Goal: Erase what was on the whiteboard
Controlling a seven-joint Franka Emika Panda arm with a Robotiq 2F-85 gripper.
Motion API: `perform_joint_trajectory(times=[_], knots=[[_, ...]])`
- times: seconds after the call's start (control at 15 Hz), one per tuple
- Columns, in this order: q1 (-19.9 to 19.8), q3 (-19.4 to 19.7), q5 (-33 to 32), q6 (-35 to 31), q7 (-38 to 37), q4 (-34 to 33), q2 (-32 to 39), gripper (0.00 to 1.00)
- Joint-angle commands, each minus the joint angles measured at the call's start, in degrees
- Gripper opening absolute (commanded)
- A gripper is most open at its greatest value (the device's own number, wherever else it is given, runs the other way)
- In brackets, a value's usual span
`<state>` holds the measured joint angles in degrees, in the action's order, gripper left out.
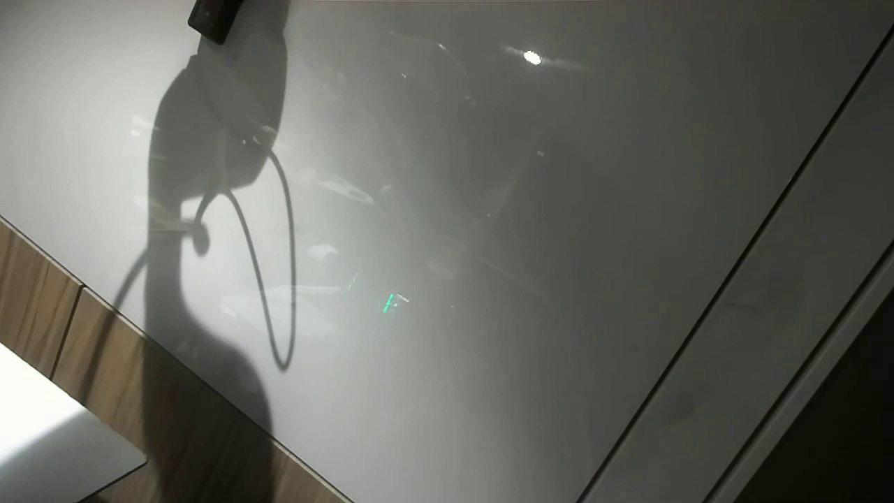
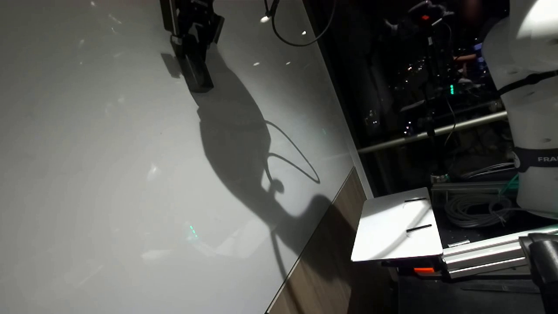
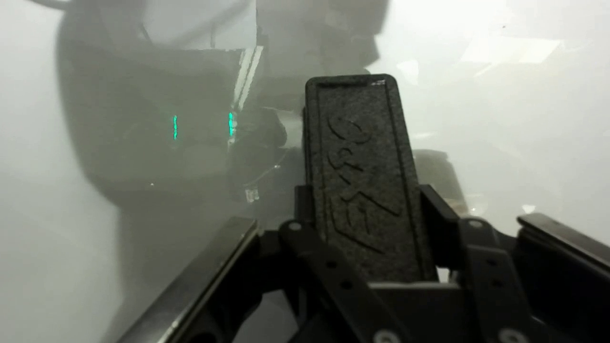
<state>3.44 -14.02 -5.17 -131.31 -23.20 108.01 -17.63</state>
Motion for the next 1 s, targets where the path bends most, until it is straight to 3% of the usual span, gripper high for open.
perform_joint_trajectory(times=[0.0, 0.93], knots=[[-0.6, 0.7, -1.8, -3.6, 0.8, 3.1, 2.6, 0.30], [-2.3, 6.0, -2.8, 0.1, 7.0, 25.0, -4.9, 0.30]])
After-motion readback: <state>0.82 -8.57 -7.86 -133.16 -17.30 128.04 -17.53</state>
